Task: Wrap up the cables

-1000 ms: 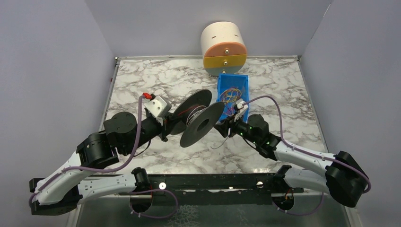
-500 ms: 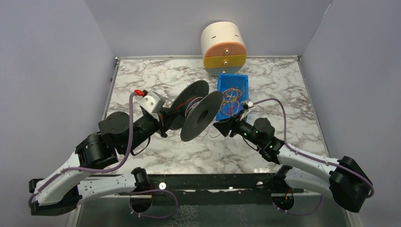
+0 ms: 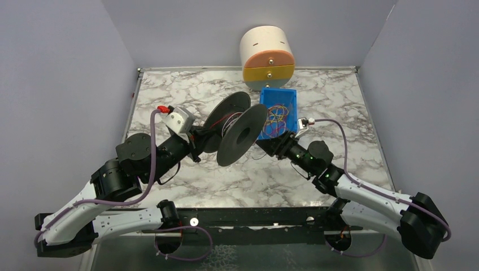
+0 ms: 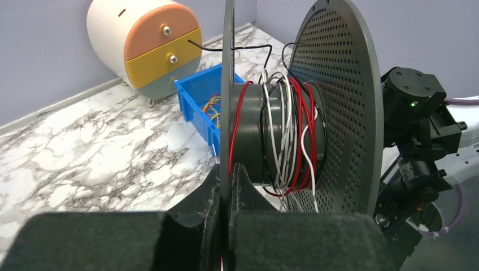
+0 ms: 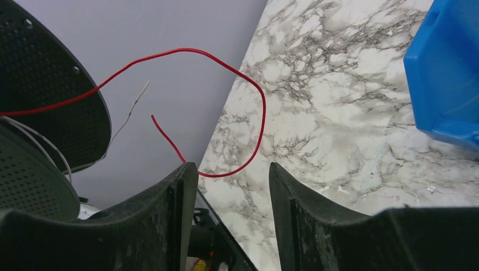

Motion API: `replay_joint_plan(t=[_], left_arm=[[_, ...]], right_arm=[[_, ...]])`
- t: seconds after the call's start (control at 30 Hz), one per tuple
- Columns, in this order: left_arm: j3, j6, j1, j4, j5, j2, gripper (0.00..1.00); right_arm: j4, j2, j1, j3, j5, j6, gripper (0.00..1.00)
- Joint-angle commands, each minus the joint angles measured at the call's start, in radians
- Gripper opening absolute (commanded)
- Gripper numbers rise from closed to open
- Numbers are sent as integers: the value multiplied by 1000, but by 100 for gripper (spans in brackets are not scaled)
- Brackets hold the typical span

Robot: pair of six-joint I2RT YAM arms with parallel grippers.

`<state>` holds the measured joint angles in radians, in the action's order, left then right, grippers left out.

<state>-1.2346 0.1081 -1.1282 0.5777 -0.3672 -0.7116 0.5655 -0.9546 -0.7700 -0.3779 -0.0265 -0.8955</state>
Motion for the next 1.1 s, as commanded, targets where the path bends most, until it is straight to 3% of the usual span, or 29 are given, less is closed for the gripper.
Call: replay_joint_plan(t=[0.0, 0.3, 1.07], left_arm=[[8, 14, -7, -134, -17, 17, 0], [17, 10, -6, -166, -9, 8, 0], [25, 13, -6, -203, 13, -19, 0]], right_arm=[[-9, -26, 6, -49, 40, -177, 56], [50, -94, 6, -75, -11, -319, 59], [47, -153, 6, -74, 1, -437, 56]])
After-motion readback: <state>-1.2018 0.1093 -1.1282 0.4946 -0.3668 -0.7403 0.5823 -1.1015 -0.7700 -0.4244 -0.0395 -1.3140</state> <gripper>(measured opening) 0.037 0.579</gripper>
